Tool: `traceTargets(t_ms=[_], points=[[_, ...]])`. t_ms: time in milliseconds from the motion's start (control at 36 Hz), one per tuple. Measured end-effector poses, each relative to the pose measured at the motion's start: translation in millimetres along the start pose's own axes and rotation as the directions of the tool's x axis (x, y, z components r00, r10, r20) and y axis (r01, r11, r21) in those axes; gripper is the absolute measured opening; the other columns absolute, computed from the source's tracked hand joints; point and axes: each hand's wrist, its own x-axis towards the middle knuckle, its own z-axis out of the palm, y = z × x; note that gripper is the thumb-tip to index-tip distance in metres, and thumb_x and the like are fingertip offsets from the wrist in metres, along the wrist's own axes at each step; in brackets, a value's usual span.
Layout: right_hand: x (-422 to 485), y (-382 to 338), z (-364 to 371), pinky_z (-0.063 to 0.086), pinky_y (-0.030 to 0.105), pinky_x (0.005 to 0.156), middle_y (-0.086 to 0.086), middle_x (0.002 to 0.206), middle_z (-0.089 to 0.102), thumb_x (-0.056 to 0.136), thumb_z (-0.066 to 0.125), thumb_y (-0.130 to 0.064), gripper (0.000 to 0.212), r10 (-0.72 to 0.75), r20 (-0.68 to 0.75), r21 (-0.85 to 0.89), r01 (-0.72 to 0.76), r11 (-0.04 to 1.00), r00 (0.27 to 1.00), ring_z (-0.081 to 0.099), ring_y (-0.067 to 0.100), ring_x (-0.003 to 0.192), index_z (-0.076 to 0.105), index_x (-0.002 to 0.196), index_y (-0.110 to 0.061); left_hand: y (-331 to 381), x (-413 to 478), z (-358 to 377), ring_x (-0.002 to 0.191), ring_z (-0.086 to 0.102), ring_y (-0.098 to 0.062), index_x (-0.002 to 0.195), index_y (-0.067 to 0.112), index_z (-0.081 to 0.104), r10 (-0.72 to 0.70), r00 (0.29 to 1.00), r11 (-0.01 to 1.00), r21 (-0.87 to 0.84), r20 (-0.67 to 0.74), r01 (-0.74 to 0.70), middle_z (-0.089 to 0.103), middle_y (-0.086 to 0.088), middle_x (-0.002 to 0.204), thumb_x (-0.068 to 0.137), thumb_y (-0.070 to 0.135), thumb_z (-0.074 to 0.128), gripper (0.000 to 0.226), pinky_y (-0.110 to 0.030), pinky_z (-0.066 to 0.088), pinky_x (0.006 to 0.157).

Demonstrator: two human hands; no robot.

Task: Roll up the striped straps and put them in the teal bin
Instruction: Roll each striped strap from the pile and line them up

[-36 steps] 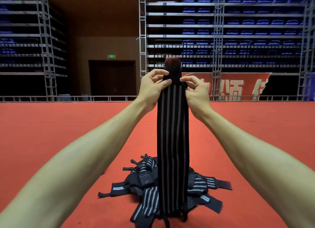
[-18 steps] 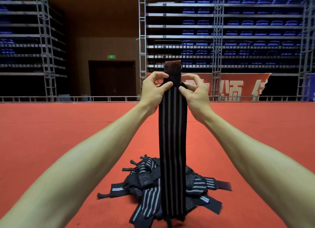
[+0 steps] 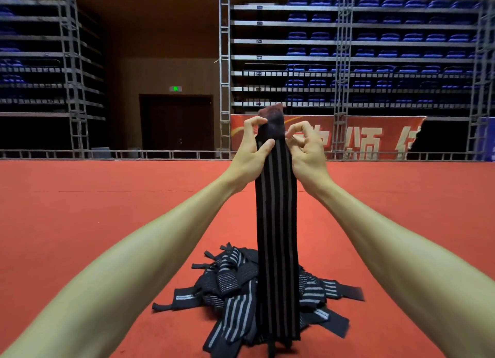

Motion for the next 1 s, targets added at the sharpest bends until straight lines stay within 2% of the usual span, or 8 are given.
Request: traceTargets(t_ms=[139,306,472,556,639,750,889,1000], points=[[-1.0,-0.5,4.1,0.05,0.045,0.075,-0.002,0.09,0.06,0.097,0.047,-0.009,0.022,-0.062,0.038,-0.045,0.064,0.997,0.997,0.058,0.016,0.082,0.052,0.094,-0.03,4.2,-0.9,1.6,0.128,0.045,-0.022,0.127,0.021,0.031,0.044,0.998,0.999,-0.002,0.035,-0.044,0.04,0.013,0.125,0.099,-0.003,0.046,0.04,-0.038,0.038,0.114],[-2.8,0.7,-1.8,0.053,0.049,0.085,0.006,0.093,0.058,0.092,0.057,0.005,0.027,-0.061,0.082,-0.054,0.066,0.996,0.995,0.06,0.022,0.09,0.052,0.093,-0.022,5.1,-3.1,-1.4,0.087,0.052,0.022,0.13,0.01,0.03,-0.012,1.0,0.997,-0.073,0.007,0.013,0.045,0.011,0.108,0.101,-0.006,0.04,0.034,-0.003,0.041,0.082],[-8.0,1.9,2.0,0.051,0.026,0.086,-0.005,0.099,0.06,0.095,0.057,0.0,0.02,-0.111,0.117,-0.051,0.118,0.992,0.987,0.061,0.012,0.096,0.055,0.103,-0.019,-3.0,-4.2,-0.8,0.095,0.059,0.004,0.128,0.014,0.031,0.002,1.0,0.999,-0.053,-0.019,-0.003,0.052,-0.001,0.116,0.102,-0.004,0.039,0.033,-0.023,0.05,0.09],[-11.0,4.4,3.1,0.04,0.01,0.084,-0.015,0.099,0.057,0.092,0.062,0.001,0.023,-0.135,0.175,-0.144,0.161,0.977,0.975,0.053,-0.008,0.091,0.056,0.104,-0.017,-4.7,-4.1,-2.2,0.107,0.051,0.011,0.123,0.018,0.032,0.003,1.0,0.999,-0.033,-0.023,-0.003,0.046,0.003,0.125,0.101,-0.003,0.041,0.031,-0.013,0.042,0.094],[-11.4,8.4,2.6,0.044,0.016,0.086,-0.012,0.095,0.062,0.088,0.065,0.003,0.02,-0.097,0.154,-0.129,0.117,0.985,0.983,0.057,-0.004,0.09,0.065,0.096,-0.016,-5.9,-4.8,-2.4,0.1,0.048,0.017,0.119,0.019,0.031,-0.013,1.0,1.0,-0.026,-0.022,0.013,0.041,0.012,0.115,0.102,-0.001,0.042,0.029,-0.006,0.04,0.087],[-11.3,8.5,2.6,0.051,0.022,0.089,-0.002,0.1,0.068,0.086,0.067,0.006,0.025,-0.068,0.089,-0.074,0.075,0.994,0.994,0.064,0.004,0.095,0.071,0.096,-0.017,-4.1,-11.6,-1.5,0.079,0.056,-0.012,0.118,0.027,0.032,-0.071,0.997,0.985,-0.155,-0.003,0.07,0.052,-0.008,0.096,0.104,0.007,0.042,0.026,-0.027,0.05,0.073],[-5.0,10.3,-2.1,0.054,0.031,0.092,0.002,0.105,0.07,0.086,0.067,0.004,0.027,-0.046,0.022,-0.06,0.047,0.997,0.999,0.066,0.013,0.101,0.073,0.098,-0.019,-17.6,-44.1,3.2,0.106,0.059,-0.019,0.136,0.036,0.026,-0.065,0.991,0.992,-0.104,0.119,0.077,0.051,-0.019,0.125,0.098,0.0,0.049,0.057,-0.037,0.053,0.094],[-0.7,6.6,-6.5,0.054,0.031,0.095,-0.005,0.103,0.07,0.086,0.067,0.005,0.028,-0.041,-0.01,-0.066,0.04,0.997,0.999,0.066,0.01,0.102,0.073,0.099,-0.02,-32.0,-74.0,8.0,0.136,0.042,-0.015,0.14,0.05,0.021,-0.078,0.961,0.997,-0.007,0.266,0.083,0.032,-0.006,0.152,0.095,-0.007,0.05,0.077,-0.035,0.037,0.115]])
